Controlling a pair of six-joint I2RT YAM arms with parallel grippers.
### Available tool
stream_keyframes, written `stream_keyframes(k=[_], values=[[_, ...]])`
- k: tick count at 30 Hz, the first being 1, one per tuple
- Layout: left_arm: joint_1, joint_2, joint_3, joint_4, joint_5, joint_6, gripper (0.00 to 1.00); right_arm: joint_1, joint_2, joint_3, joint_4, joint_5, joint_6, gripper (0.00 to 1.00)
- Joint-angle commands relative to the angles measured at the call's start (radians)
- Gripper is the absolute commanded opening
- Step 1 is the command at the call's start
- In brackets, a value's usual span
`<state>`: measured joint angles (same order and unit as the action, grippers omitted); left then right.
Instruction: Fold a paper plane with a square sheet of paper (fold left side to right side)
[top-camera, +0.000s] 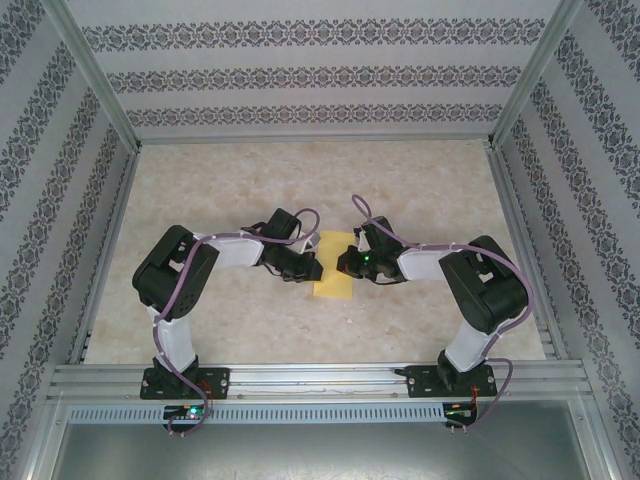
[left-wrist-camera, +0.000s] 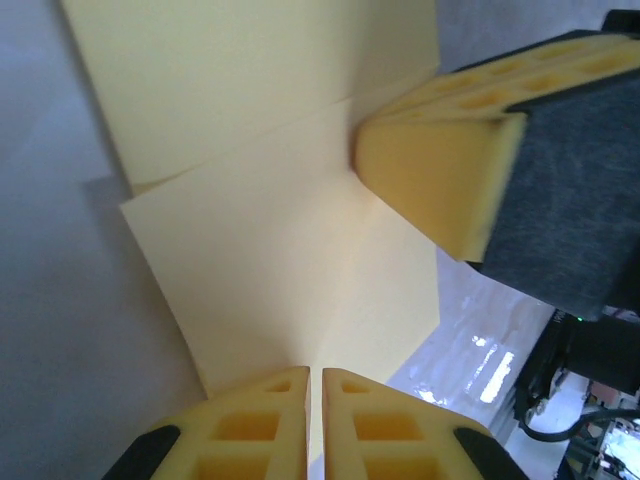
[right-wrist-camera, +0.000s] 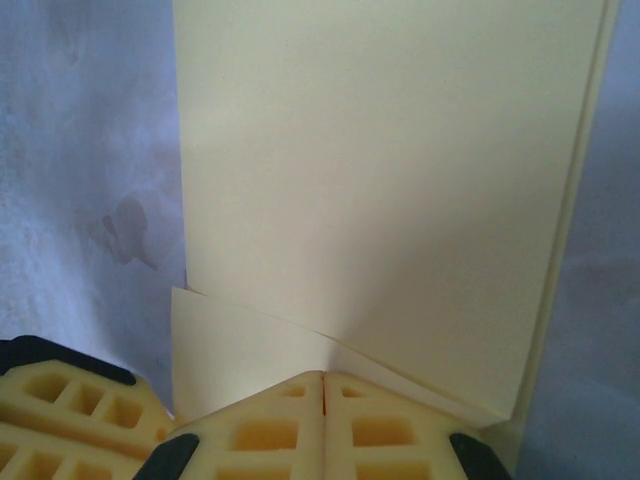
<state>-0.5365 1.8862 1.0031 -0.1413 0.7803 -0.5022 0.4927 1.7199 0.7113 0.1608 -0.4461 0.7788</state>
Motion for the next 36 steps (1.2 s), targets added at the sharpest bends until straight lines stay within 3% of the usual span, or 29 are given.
stream_keyframes(k=[1, 19, 36], values=[[-0.003, 0.016, 0.024, 0.017, -0.029, 0.013, 0.11, 0.000, 0.028, -0.003, -0.092, 0.017, -0.030, 0.00], [-0.012, 0.061, 0.017, -0.032, -0.068, 0.051, 0.08, 0.036, -0.058, 0.088, -0.114, -0.030, -0.043, 0.00], [-0.017, 0.077, 0.025, -0.062, -0.089, 0.077, 0.08, 0.061, 0.080, 0.178, -0.155, 0.003, -0.027, 0.00]])
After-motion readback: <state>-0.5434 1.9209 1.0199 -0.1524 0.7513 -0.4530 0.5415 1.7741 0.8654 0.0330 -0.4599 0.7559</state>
